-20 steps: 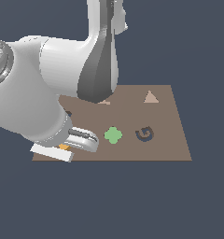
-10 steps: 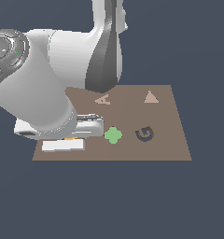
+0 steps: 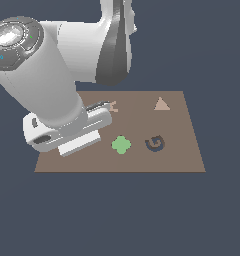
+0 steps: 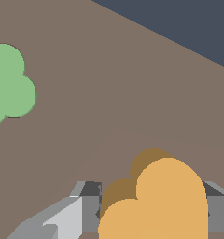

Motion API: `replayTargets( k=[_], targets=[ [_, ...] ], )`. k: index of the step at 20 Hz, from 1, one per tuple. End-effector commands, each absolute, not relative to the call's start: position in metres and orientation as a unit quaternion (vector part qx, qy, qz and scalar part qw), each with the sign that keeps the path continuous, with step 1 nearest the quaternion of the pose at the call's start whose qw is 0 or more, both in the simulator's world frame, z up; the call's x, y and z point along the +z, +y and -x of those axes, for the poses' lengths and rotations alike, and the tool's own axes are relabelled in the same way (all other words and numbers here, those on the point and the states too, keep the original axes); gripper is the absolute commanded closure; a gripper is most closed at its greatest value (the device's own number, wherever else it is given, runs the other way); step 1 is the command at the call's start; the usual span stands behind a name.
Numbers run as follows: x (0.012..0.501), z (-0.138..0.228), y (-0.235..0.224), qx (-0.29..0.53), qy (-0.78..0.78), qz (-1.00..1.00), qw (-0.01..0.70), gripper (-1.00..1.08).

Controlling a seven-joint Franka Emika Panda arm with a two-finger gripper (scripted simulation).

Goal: Insert a designated object into the corresponding slot on a board.

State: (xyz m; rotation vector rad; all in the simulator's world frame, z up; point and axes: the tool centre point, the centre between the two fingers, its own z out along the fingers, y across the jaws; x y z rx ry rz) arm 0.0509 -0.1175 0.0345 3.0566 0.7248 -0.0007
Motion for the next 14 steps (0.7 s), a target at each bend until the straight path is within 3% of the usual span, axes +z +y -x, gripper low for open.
replayTargets(
  k=[1,14],
  targets=[
    [0.035,-0.044,-0.118,0.000,0.281,-0.960,0.000,1.08],
    [0.038,-0.012,-0.130,0.000,0.515,-0.857,0.001,1.08]
  ],
)
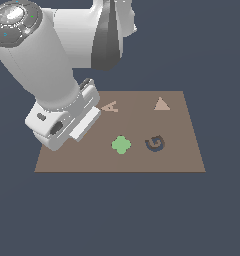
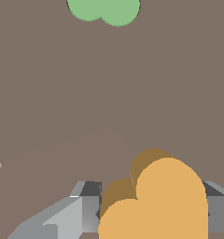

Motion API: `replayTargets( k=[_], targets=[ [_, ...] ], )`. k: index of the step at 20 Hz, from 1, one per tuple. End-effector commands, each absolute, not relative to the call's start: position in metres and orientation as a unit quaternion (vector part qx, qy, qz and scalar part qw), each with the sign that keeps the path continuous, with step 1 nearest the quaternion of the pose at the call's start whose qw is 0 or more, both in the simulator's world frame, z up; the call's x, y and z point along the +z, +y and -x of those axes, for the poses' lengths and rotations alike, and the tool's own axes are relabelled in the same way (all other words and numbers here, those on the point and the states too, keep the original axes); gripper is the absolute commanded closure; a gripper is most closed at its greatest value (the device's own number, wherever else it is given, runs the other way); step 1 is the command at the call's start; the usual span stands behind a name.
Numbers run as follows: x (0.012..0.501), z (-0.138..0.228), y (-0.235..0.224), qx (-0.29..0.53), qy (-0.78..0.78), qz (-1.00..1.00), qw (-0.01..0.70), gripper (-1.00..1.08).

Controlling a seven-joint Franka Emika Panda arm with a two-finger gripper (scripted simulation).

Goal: Insert a designated object into the corresponding slot on a board.

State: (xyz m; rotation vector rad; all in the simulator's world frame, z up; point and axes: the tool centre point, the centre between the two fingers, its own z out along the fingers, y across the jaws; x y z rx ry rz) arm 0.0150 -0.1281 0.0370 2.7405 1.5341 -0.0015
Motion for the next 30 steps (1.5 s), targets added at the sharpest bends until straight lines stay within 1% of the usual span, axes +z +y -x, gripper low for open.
replayTargets(
  k=[1,15,30],
  targets=[
    [0.038,-0.010,-0.132,0.000,0.531,-0.847,0.001,1.08],
    [0.040,0.010,-0.159,-0.001,0.717,-0.697,0.001,1.08],
    [0.040,0.013,-0.176,-0.001,0.796,-0.605,0.001,1.08]
  ],
)
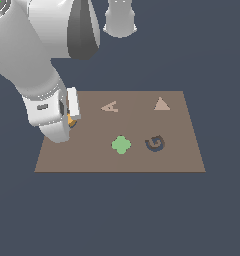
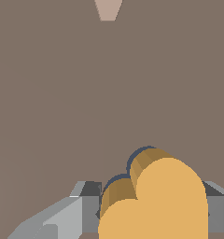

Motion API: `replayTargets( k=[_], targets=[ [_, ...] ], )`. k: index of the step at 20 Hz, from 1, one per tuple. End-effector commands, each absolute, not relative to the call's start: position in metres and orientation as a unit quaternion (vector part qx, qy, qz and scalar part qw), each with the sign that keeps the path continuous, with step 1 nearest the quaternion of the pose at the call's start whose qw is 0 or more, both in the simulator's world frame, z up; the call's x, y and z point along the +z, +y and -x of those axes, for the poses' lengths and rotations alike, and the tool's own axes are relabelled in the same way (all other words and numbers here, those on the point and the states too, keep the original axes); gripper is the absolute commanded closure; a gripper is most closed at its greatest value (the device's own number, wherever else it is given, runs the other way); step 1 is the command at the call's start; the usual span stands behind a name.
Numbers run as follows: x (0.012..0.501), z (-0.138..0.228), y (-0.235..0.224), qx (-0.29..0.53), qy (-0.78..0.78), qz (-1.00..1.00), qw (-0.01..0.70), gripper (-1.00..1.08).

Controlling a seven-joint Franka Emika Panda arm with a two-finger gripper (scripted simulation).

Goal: Insert a designated object into the corresponding slot on a board.

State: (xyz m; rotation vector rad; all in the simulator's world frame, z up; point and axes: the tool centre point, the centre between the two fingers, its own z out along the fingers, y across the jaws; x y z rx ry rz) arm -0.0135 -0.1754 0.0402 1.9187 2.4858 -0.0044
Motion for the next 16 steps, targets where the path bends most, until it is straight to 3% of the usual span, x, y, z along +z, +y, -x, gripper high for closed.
replayTargets(
  k=[1,13,14,16],
  targets=[
    [0.040,0.013,-0.177,-0.001,0.798,-0.603,0.001,1.08],
    [0.030,0.013,-0.177,-0.001,0.801,-0.599,0.001,1.08],
    [0.030,0.013,-0.177,-0.001,0.801,-0.599,0.001,-0.92],
    [0.030,0.013,-0.177,-0.001,0.801,-0.599,0.001,-0.92]
  ],
)
